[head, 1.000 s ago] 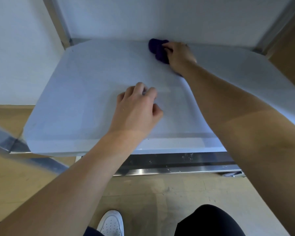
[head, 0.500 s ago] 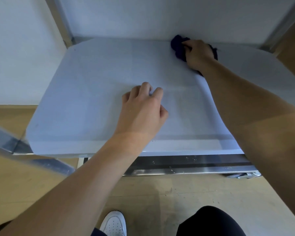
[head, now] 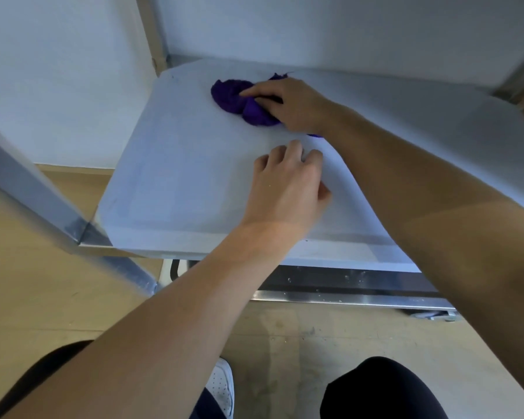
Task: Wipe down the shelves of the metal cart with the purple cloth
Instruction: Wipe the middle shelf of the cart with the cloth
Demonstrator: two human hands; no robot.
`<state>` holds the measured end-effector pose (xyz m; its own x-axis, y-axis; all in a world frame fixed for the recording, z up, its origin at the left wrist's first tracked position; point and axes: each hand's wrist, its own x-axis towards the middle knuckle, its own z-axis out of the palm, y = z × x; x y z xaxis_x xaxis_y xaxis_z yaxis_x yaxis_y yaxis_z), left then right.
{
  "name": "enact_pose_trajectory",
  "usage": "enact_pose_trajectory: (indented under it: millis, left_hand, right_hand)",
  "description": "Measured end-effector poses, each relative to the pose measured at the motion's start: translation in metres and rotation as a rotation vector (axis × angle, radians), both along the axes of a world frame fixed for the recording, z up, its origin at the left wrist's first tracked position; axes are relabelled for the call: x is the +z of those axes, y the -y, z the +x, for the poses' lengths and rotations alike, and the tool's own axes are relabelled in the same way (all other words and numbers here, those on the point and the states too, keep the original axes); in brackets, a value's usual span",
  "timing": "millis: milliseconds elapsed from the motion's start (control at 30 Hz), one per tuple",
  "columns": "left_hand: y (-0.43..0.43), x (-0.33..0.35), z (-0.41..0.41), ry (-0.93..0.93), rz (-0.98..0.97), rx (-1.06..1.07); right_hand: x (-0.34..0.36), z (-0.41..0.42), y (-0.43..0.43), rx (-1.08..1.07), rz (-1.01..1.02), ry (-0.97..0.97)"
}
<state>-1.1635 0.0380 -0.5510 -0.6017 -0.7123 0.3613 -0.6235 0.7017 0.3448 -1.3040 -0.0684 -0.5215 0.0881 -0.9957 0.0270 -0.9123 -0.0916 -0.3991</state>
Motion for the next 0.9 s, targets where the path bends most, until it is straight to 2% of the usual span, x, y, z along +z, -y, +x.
enact_pose_trajectory:
  millis: [300, 433, 533, 667, 767, 900]
  left_hand:
    - [0.002, 0.006, 0.003, -0.003, 0.032, 0.039]
    - [0.004, 0.005, 0.0, -0.037, 0.028, 0.064]
    - [0.008, 0.006, -0.003, -0.092, 0.051, 0.111]
    - [0.017, 0.008, -0.011, -0.055, 0.11, 0.167]
    - [0.023, 0.008, -0.016, -0.048, 0.126, 0.165]
    - [0.028, 0.008, -0.019, -0.128, 0.178, 0.098]
  right_hand:
    - [-0.005, -0.021, -0.1, -0.143, -0.092, 0.041]
    - [0.003, -0.033, -0.132, -0.205, -0.069, 0.023]
    - [0.01, -0.04, -0.136, -0.258, -0.06, 0.074]
    - [0.011, -0.048, -0.132, -0.27, -0.103, 0.012]
    - [0.012, -0.049, -0.138, -0.25, -0.061, -0.014]
    - [0.016, -0.051, -0.139, -0.271, -0.058, 0.032]
